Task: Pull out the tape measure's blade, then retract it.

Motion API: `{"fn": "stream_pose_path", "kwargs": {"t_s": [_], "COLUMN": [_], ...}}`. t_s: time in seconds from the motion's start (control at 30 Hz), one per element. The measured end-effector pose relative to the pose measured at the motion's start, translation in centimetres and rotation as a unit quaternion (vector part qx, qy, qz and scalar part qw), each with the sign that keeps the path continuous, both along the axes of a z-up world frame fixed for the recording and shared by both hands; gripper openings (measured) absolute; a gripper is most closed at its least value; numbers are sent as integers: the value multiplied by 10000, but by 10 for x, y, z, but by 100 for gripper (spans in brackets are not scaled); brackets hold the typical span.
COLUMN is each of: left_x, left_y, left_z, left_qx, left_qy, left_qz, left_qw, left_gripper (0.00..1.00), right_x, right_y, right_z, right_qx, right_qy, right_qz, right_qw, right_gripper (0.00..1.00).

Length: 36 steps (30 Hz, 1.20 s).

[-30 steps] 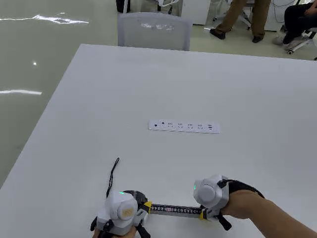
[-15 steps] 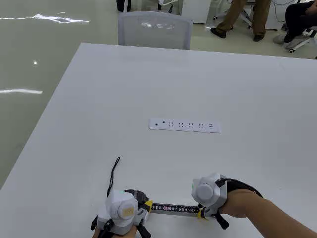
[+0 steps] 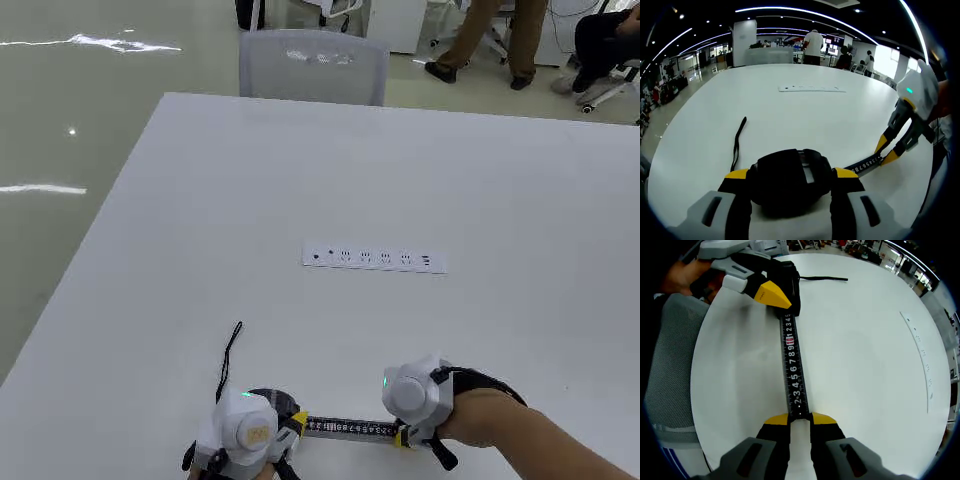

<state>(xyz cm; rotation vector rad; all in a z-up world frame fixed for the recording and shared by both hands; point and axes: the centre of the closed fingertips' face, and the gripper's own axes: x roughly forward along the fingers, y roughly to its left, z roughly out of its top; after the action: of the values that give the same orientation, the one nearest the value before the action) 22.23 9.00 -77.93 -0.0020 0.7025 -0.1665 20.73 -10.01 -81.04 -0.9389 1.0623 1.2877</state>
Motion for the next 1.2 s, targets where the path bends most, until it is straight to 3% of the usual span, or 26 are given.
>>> {"fn": "stream_pose_path", "kwargs": {"t_s": [0.23, 0.3, 0.43, 0.63, 0.7, 0.77, 0.9, 1.1, 1.2], "left_x": [0, 0, 0, 1, 1, 1, 0, 1, 1], "left_y": [-1, -1, -1, -1, 0, -1, -1, -1, 0], "left_z": [-1, -1, -1, -4, -5, -4, -3, -3, -4], "left_qx": [-5, -6, -15, -16, -17, -15, -16, -20, -23], "left_qy": [16, 20, 38, 51, 52, 57, 51, 47, 49], "left_qz": [-90, -103, -145, -173, -183, -192, -193, -197, -196], "left_qw": [10000, 9999, 9999, 9998, 9998, 9998, 9998, 9998, 9998], "left_gripper": [59, 59, 59, 59, 59, 59, 59, 59, 59], "right_x": [3, -2, 2, -1, -4, -5, 2, -4, -2], "right_y": [4, 6, 10, 15, 17, 17, 21, 28, 32], "right_z": [-10, 5, -8, -2, 5, 4, -11, 3, -3], "right_qx": [22, 25, 19, 45, 53, 60, 84, 127, 148], "right_qy": [-14, -18, -26, -37, -44, -49, -56, -53, -44], "right_qz": [17, 27, 76, 88, 84, 88, 93, 102, 106], "right_qw": [10000, 10000, 10000, 9999, 9999, 9999, 9999, 9999, 9998], "right_gripper": [14, 14, 14, 14, 14, 14, 14, 14, 14]}}
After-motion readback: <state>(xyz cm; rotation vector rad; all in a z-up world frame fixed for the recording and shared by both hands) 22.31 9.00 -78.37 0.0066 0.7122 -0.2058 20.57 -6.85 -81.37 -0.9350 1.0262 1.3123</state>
